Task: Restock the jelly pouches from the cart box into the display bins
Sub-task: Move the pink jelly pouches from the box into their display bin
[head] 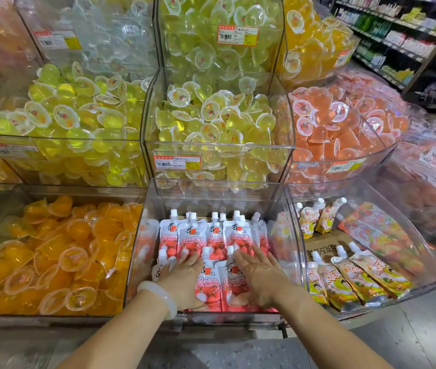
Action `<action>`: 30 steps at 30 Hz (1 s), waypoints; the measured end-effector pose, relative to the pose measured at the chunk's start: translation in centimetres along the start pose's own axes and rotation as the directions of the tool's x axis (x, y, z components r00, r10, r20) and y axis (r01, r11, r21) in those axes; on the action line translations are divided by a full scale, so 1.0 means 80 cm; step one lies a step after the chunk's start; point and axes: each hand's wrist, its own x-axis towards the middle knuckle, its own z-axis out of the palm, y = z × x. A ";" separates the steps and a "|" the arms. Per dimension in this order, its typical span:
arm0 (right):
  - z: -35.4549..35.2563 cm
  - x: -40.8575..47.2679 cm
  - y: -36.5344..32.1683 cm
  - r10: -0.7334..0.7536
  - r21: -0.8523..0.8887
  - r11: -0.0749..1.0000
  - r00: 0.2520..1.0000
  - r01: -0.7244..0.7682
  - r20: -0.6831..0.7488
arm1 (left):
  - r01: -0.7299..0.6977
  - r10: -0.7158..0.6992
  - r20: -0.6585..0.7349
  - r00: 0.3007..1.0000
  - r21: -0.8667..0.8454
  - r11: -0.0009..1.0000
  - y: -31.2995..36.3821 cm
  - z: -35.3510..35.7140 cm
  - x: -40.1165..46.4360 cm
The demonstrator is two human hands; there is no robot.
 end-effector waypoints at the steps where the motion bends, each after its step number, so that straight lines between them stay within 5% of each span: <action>1: 0.000 0.001 0.000 0.007 -0.010 1.000 1.000 -0.007 -0.004 | -0.002 0.002 0.003 1.000 -0.009 1.000 0.000 -0.004 -0.001; 10: -0.014 -0.004 -0.002 0.034 0.039 0.999 0.999 -0.033 -0.034 | 0.050 -0.057 -0.095 0.994 -0.081 0.996 -0.012 -0.037 -0.012; 16: -0.050 -0.016 0.008 0.131 0.117 0.989 0.911 -0.091 -0.392 | 0.129 -0.134 -0.346 0.929 -0.037 0.991 -0.024 -0.074 -0.020; 30: -0.095 -0.069 0.005 0.146 0.075 0.989 0.838 -0.126 -0.525 | -0.073 0.129 -0.419 0.899 0.148 0.986 0.111 -0.123 -0.026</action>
